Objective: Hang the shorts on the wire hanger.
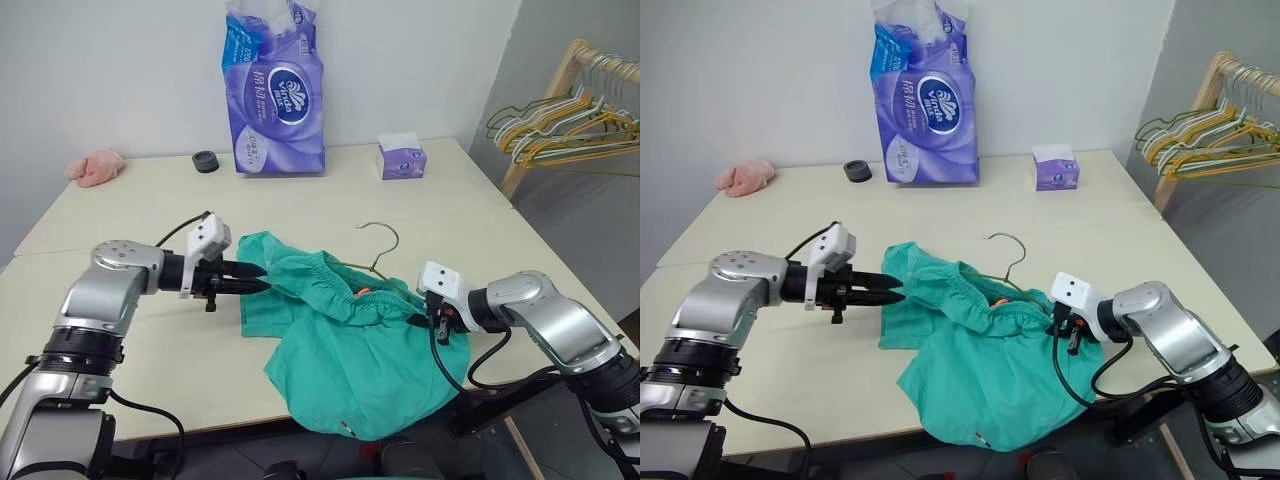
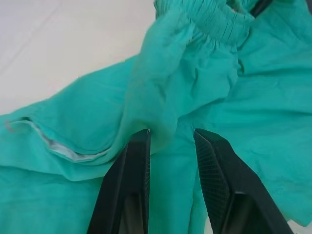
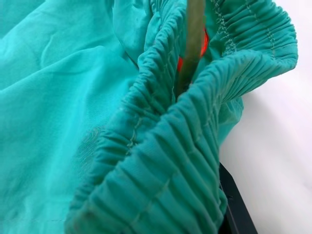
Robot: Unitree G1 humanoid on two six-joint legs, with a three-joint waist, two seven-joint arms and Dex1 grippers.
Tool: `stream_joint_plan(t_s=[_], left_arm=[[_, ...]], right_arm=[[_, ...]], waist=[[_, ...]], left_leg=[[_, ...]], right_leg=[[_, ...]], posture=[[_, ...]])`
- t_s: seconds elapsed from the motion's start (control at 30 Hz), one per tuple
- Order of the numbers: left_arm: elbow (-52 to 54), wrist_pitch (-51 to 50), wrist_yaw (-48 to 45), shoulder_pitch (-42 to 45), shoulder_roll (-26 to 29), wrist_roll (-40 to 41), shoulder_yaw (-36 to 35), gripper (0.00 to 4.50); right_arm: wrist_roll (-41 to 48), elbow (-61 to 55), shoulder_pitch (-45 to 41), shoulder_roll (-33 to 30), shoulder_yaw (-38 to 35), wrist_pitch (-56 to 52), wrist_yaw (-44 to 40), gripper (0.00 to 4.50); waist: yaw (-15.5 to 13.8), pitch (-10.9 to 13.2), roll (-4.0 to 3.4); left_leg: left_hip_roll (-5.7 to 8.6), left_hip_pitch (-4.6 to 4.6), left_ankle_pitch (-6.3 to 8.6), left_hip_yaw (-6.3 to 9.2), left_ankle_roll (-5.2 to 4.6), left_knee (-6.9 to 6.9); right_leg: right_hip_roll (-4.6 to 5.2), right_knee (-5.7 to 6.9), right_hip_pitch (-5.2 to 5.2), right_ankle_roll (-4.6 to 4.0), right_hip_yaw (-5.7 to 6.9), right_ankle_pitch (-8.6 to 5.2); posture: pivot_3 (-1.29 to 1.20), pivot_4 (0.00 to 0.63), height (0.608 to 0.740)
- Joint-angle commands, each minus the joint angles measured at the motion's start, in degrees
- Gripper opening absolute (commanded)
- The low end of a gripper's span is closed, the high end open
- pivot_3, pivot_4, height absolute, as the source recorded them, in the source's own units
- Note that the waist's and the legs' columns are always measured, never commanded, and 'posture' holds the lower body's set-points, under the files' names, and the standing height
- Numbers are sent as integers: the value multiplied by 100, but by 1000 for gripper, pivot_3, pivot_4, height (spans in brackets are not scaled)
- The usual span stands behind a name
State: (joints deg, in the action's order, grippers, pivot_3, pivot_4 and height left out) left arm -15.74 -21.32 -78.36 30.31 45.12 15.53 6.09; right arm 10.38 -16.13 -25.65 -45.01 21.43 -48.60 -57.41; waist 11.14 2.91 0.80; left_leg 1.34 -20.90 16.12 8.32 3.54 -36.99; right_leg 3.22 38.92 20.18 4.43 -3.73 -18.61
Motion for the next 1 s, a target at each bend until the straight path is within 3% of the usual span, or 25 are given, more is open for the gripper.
stream_joint_plan(t_s=[0.03,0.2,0.57,1.0], left_arm=[[-254,583,329,110,-210,-323,79,1448],[-995,1091,726,421,-539,-519,-26,1448],[-1114,1001,399,361,-552,-318,-144,75],[-1646,1697,976,528,-710,-701,-111,75]], right_arm=[[54,-232,-21,-107,-190,78,-15,93],[61,-388,44,-255,-189,123,-68,93],[212,-736,258,-561,-369,79,-89,93],[456,-1086,686,-1205,-720,90,-234,93]], waist=[[5,0,0],[7,-1,1],[21,-1,1],[15,-1,1]], left_leg=[[0,0,0,0,0,0],[-1,-2,0,0,0,0],[-1,-2,0,0,0,0],[-1,-2,0,-2,0,0]], right_leg=[[0,0,0,0,-1,0],[0,-1,3,0,1,0],[3,0,2,0,1,0],[4,-2,0,0,1,0]], posture=[[-212,4,740],[-215,4,740],[-227,4,740],[-233,12,740]])
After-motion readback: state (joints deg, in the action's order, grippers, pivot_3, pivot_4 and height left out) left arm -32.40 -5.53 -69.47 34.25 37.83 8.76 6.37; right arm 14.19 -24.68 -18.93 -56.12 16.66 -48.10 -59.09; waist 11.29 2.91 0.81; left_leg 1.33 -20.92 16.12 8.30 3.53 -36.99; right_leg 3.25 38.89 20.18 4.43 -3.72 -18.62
